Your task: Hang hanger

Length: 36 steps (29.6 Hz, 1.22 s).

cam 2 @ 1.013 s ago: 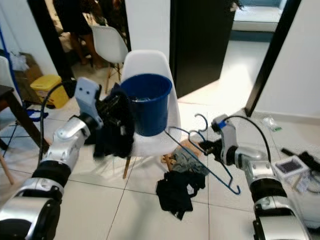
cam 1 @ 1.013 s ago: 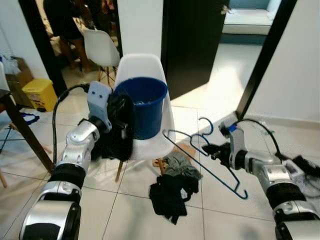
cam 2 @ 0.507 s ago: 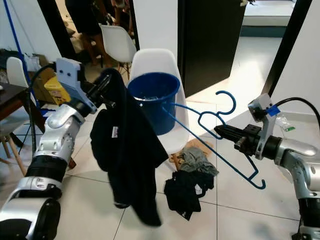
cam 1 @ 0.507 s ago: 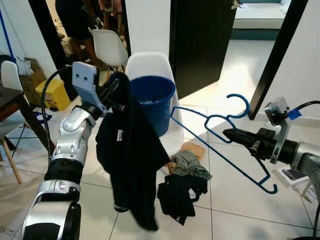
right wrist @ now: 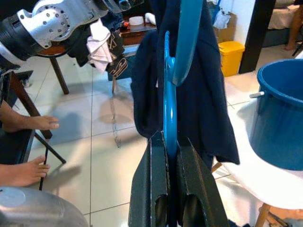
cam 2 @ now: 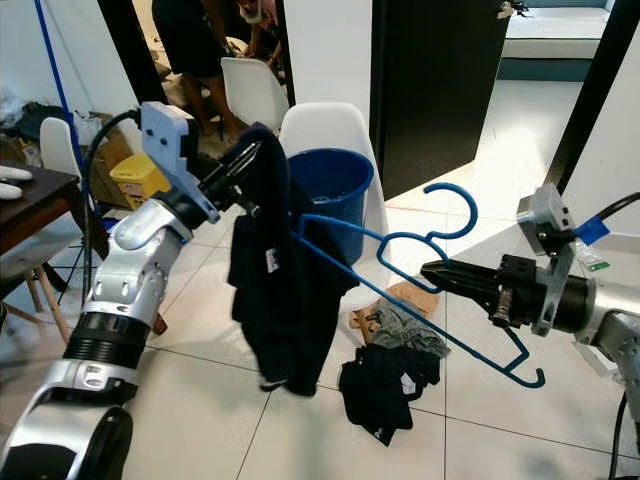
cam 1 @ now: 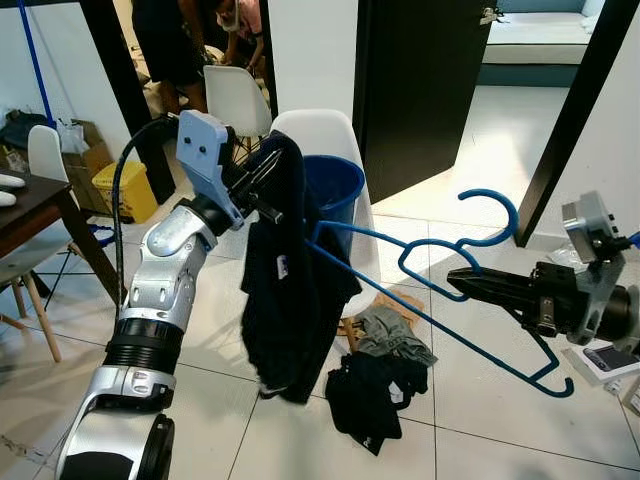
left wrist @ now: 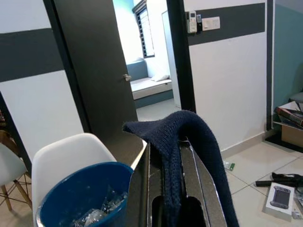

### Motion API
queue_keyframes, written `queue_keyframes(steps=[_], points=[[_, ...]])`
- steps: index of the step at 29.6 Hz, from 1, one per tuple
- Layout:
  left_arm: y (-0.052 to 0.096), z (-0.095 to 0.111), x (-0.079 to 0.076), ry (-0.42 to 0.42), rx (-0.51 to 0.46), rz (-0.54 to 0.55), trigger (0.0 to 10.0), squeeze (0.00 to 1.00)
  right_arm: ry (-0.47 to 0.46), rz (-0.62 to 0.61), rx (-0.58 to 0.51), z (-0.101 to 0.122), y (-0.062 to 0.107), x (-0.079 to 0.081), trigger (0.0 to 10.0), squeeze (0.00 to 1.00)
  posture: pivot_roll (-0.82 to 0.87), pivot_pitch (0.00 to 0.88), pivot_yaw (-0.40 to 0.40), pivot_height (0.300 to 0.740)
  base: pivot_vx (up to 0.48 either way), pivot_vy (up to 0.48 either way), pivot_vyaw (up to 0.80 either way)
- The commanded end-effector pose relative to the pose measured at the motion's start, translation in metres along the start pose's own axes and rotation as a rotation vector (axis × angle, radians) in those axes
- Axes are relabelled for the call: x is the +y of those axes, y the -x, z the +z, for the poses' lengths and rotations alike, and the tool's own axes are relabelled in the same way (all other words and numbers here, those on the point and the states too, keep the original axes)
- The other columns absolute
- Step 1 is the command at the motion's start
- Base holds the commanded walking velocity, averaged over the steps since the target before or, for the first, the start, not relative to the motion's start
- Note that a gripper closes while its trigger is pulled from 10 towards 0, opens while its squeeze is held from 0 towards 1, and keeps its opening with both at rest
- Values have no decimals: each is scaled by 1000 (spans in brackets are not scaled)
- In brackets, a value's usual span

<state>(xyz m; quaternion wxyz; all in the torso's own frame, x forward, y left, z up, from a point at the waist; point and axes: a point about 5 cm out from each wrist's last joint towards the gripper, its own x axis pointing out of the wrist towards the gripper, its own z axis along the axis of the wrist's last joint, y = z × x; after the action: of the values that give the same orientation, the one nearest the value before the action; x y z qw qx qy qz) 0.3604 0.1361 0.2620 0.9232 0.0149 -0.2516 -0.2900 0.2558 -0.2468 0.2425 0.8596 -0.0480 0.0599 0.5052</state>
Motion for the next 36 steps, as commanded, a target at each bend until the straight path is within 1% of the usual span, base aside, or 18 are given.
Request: queue_keyframes(steps=[1, 2, 3, 5, 6, 11, 12, 13, 15, 21, 23, 26, 28, 36], points=[[1, 4, -2, -5, -22, -15, 10000, 0, -4, 27, 18, -1, -1, 4, 10000, 0, -56, 0, 66, 740, 0, 0, 0], [2, 3, -3, -28, -4, -31, 10000, 0, -2, 11, 55, -5, 1, 3, 10000, 0, -59, 0, 66, 740, 0, 0, 0], [2, 3, -3, -28, -4, -31, 10000, 0, -2, 11, 55, -5, 1, 3, 10000, 0, -59, 0, 66, 740, 0, 0, 0], [7, 2, -3, -60, 24, -57, 10000, 0, -4, -17, 109, -10, 9, 1, 10000, 0, -60, 0, 64, 740, 0, 0, 0], [8, 2, -2, -67, 31, -64, 10000, 0, -4, -24, 118, -10, 13, 1, 10000, 0, -60, 0, 64, 740, 0, 0, 0], [9, 3, -1, -69, 34, -69, 10000, 0, -3, -29, 119, -9, 16, 1, 10000, 0, -60, 0, 64, 740, 0, 0, 0], [11, 3, 3, -97, 51, -64, 10000, 0, 10, -73, 136, -8, 25, -4, 10000, 0, -64, 0, 65, 740, 0, 0, 0], [12, 3, 5, -110, 58, -61, 10000, 0, 13, -86, 143, -7, 30, -5, 10000, 0, -64, 0, 65, 740, 0, 0, 0], [12, 3, 6, -117, 60, -61, 10000, 0, 18, -81, 144, -6, 32, -3, 10000, 0, -65, 0, 65, 740, 0, 0, 0], [11, 4, 3, -117, 55, -65, 10000, 0, 29, -29, 120, -2, 33, 5, 10000, 0, -67, 0, 63, 740, 0, 0, 0], [10, 3, -1, -118, 58, -79, 10000, 0, 35, 2, 120, -1, 34, 9, 10000, 0, -68, 0, 63, 740, 0, 0, 0], [10, 2, -3, -116, 60, -87, 10000, 0, 38, 16, 120, 1, 36, 11, 10000, 0, -69, 0, 63, 740, 0, 0, 0], [10, 2, -5, -114, 59, -91, 10000, 0, 45, 51, 104, 5, 34, 15, 10000, 0, -69, 0, 63, 740, 0, 0, 0], [10, 2, -6, -113, 59, -94, 10000, 0, 56, 72, 86, 7, 34, 15, 10000, 0, -68, 0, 58, 740, 0, 0, 0]])
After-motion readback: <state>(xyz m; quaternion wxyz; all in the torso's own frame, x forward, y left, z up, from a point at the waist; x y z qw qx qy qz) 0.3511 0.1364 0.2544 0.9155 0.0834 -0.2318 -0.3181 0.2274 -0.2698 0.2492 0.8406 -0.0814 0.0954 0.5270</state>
